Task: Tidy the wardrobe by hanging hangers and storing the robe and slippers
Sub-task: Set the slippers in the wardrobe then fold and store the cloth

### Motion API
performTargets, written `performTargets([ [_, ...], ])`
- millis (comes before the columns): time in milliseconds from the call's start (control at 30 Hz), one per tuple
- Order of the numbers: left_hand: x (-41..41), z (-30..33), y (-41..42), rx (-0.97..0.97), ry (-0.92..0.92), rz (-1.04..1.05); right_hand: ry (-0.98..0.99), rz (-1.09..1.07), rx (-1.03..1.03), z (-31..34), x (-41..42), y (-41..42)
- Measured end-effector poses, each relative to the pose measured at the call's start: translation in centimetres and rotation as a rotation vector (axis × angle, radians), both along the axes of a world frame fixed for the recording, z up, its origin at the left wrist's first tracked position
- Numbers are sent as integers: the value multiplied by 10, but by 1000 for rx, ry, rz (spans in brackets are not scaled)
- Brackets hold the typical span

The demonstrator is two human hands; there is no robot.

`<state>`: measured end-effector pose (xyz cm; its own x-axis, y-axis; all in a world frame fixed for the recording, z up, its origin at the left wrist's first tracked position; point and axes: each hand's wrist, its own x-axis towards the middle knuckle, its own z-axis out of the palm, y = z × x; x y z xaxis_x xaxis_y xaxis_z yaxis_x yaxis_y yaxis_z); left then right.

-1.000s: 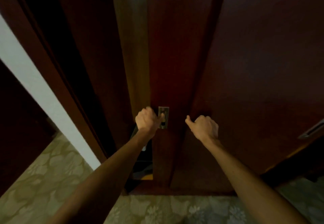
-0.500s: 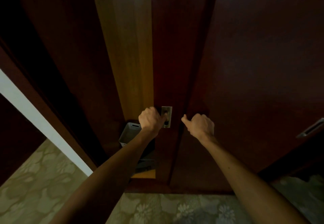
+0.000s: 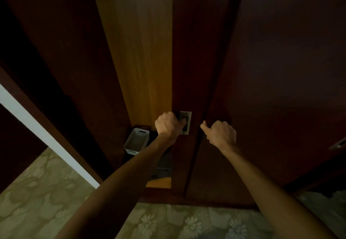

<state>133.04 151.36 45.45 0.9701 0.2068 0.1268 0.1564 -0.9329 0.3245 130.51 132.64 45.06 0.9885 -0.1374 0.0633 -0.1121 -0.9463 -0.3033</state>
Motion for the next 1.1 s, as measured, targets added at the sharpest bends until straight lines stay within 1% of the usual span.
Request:
performTargets([
  [167, -1, 1, -20, -6, -6, -14, 15, -26, 2, 0, -1, -22],
  [267, -3, 3, -29, -9, -6, -24, 56, -4, 45, 6, -3, -25],
  [467, -4, 14, -42, 45, 20, -67, 64, 1, 55, 7, -4, -24],
  [633, -3, 12, -41, 59, 17, -84, 52, -3, 62, 6, -4, -26],
  [867, -3, 1, -31, 103, 34, -132, 38, -72, 129, -5, -5, -17],
  [933, -1, -19, -28, 91, 92, -168, 36, -103, 153, -9, -5, -14],
  [1100, 5, -79, -27, 20, 423, -357, -2, -185, 188, -20, -4, -8],
])
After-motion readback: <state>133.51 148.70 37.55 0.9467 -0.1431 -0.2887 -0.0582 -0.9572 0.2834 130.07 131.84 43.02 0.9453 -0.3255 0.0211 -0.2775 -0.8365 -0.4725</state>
